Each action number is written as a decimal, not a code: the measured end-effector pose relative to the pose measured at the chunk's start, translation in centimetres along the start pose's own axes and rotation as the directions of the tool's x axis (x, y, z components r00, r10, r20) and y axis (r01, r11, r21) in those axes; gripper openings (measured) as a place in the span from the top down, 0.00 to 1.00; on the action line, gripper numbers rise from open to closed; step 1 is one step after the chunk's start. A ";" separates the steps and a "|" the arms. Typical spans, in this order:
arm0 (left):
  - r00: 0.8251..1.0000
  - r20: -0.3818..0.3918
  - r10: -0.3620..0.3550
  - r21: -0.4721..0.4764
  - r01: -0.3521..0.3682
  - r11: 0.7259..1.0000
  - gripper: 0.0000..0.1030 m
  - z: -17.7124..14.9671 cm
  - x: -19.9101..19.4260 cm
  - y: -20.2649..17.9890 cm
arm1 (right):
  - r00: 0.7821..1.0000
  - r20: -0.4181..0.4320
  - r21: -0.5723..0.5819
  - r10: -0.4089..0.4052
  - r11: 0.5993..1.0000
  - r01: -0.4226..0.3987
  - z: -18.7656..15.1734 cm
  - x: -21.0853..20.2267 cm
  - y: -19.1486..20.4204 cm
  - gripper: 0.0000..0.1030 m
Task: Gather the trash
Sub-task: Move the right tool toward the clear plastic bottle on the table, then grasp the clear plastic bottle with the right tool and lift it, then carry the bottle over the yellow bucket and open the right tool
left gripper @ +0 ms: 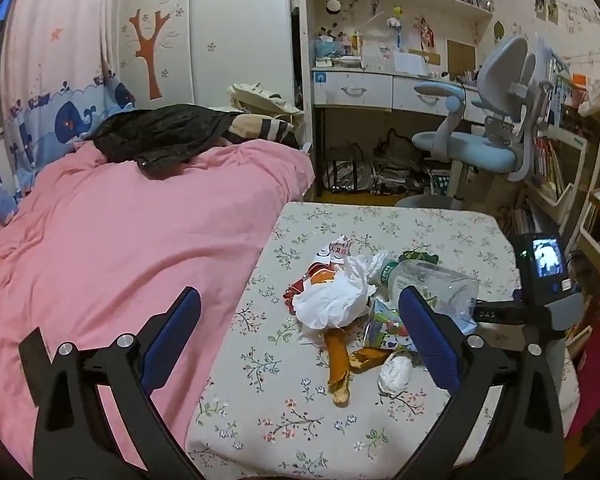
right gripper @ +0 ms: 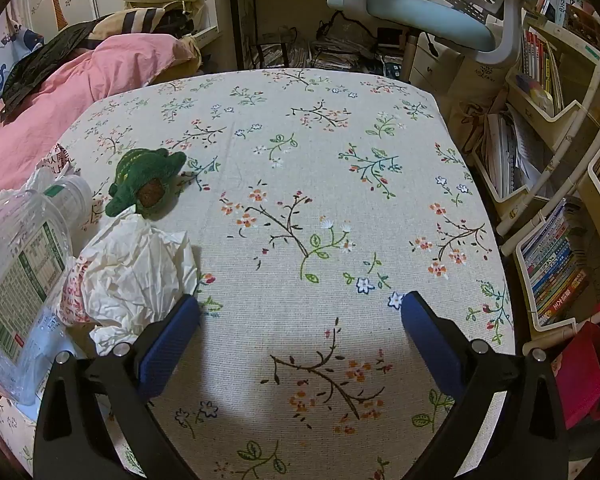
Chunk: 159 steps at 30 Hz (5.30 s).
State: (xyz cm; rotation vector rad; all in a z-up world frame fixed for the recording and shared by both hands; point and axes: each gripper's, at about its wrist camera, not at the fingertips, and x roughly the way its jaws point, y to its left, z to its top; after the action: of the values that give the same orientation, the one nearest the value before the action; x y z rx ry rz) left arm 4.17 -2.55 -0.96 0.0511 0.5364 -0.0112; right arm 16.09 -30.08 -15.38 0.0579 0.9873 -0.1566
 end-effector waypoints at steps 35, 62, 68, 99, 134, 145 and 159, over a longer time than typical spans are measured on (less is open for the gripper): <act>0.996 -0.030 -0.081 -0.069 0.079 0.995 0.07 1.4 3.2 0.3 | 0.956 0.221 0.002 -0.193 0.980 0.198 -0.9 -10.5 1.0 0.06; 0.996 0.013 -0.092 -0.100 0.093 0.991 0.07 2.3 1.7 0.9 | 0.852 0.521 -0.066 0.057 0.997 -0.027 -3.1 -19.7 5.9 0.06; 0.996 0.013 -0.092 -0.101 0.093 0.991 0.07 2.3 1.7 1.0 | 0.853 0.518 -0.068 0.062 0.997 -0.031 -3.2 -19.8 6.2 0.06; 0.970 -0.233 -0.063 -0.059 0.051 0.997 0.07 0.6 8.8 2.7 | 0.947 0.265 -0.186 0.183 0.973 -0.136 -1.4 -13.1 9.3 0.06; 0.919 -0.153 -0.363 -0.200 0.332 0.922 0.97 2.7 10.3 2.2 | 0.884 0.243 -0.032 0.398 0.915 -0.403 0.1 -12.8 7.2 0.45; 0.920 -0.053 -0.388 -0.147 0.377 0.915 0.97 1.3 2.4 3.0 | 0.801 0.342 -0.078 0.492 0.864 -0.497 -4.2 -19.8 5.7 0.45; 0.904 -0.084 -0.419 -0.076 0.414 0.907 0.97 -4.4 -6.2 2.8 | 0.825 0.127 -0.156 0.550 0.833 -0.531 -15.2 -22.9 6.2 0.45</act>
State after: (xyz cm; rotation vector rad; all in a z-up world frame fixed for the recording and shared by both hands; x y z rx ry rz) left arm -3.38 0.45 -1.47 -0.1207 0.6382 -0.4150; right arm -7.89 -19.71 -4.73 0.2164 0.7753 0.4178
